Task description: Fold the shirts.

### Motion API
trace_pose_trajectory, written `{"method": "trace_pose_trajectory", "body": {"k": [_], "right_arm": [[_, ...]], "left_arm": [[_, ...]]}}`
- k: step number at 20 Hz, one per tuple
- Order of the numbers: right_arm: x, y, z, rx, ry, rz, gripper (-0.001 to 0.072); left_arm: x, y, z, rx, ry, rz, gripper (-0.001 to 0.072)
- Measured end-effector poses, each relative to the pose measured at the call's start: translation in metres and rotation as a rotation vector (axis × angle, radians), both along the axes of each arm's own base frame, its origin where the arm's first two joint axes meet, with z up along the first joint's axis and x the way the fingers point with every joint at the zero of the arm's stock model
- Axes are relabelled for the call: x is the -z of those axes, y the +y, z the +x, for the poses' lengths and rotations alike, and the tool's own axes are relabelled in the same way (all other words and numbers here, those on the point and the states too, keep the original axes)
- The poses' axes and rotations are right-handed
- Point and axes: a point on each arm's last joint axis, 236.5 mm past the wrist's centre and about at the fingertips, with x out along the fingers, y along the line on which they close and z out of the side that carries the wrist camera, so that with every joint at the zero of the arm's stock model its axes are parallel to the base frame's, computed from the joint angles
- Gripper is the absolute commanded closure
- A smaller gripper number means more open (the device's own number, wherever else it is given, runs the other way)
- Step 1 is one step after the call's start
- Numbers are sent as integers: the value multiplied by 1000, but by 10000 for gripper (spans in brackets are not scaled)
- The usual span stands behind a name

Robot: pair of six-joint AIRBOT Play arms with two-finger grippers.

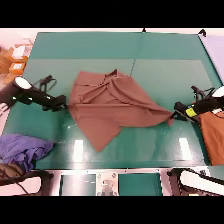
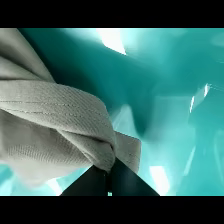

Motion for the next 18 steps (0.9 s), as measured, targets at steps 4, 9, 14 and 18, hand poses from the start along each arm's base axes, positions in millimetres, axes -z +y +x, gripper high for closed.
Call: {"method": "trace_pose_trajectory", "body": {"k": [4,9,14,18], "right_arm": [[9,23,-19,-77,29,14,285],[0,30,-33,-148,73,18,280],[-4,-15,-48,7,112,6,292],[12,-45,-69,231,151,38,292]], "left_arm": [[-7,38,-4,55,34,43,682],[-3,63,-14,102,81,112,98],[-3,80,-34,49,180,98,99],[15,51,-58,22,251,-45,99]]}}
